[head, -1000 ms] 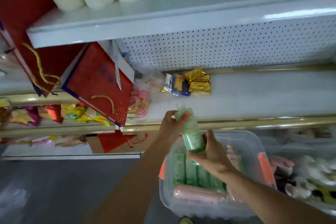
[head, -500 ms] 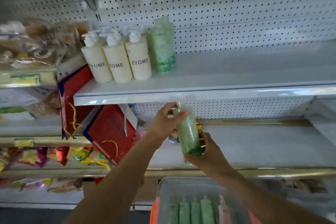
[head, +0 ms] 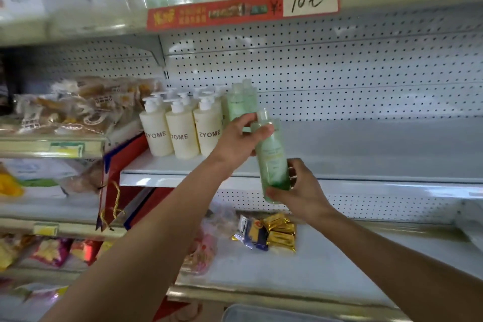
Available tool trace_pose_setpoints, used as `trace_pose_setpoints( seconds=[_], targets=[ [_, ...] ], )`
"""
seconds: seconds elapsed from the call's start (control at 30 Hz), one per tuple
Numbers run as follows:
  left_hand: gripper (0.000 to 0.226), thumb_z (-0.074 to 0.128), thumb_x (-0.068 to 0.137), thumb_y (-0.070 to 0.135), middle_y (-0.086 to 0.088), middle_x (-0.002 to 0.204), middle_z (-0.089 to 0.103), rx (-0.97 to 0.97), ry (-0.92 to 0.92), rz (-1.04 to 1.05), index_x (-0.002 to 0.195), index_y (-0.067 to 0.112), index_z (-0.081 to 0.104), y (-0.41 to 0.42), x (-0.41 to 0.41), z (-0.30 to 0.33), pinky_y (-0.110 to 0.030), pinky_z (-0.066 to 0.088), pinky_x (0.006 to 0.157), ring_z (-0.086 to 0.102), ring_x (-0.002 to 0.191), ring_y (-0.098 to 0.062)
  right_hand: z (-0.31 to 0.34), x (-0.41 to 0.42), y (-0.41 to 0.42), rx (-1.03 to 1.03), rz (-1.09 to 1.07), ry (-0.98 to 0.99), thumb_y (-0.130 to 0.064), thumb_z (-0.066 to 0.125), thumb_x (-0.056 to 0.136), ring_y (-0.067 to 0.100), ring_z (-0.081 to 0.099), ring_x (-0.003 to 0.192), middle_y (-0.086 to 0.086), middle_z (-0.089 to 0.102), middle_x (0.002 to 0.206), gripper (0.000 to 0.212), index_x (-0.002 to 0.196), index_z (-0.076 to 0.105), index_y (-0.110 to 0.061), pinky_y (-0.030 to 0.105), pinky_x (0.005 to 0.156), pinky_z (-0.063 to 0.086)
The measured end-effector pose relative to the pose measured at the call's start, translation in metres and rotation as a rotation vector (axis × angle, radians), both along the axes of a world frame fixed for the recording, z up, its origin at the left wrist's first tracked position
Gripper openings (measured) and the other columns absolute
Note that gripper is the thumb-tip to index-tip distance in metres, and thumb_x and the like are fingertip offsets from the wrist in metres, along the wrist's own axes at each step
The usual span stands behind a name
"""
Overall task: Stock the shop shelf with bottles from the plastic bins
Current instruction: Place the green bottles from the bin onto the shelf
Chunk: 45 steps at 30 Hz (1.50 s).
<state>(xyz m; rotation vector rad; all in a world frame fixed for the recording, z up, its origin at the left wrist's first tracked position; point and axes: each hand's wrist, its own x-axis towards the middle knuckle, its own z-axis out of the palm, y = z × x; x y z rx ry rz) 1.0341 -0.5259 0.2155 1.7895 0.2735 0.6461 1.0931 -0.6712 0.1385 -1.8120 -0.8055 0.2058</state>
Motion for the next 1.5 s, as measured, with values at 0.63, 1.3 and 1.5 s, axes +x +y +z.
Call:
trace_pose_setpoints(
  seconds=[0.63,1.3,1.5],
  targets=[
    [0.048,0.067,0.089,0.026,0.005,0.115,0.047,0.259,0.008,0.052,0.129,0.038,0.045,0.053,0.062,0.019,-0.038,0.054,0.090,0.059,0.107,-0.025,0.007,0.076,0.077,-0.098,-0.053,-0.082,-0.033,0.084,0.065,0.017,0.064,0.093,-0.006,0.064,0.101,0.060,0.111,0.046,-0.023,0.044,0.081,0.055],
    [0.049,0.072,0.084,0.021,0.002,0.117,0.056,0.549,0.099,0.264,0.128,0.023,0.050,0.109,0.037,0.031,-0.039,0.051,0.092,0.056,0.107,-0.018,0.008,0.061,0.156,-0.154,0.014,-0.135,-0.026,0.083,0.068,0.023,0.062,0.102,0.000,0.062,0.109,0.061,0.111,0.041,-0.015,0.040,0.085,0.054],
    [0.050,0.071,0.084,0.019,0.002,0.118,0.055,0.548,0.125,0.255,0.129,0.023,0.049,0.112,0.036,0.033,-0.040,0.048,0.096,0.055,0.110,-0.019,0.008,0.058,0.159,-0.159,-0.021,-0.156,-0.026,0.082,0.068,0.024,0.062,0.100,0.002,0.062,0.109,0.061,0.110,0.040,-0.015,0.040,0.082,0.055]
  ],
)
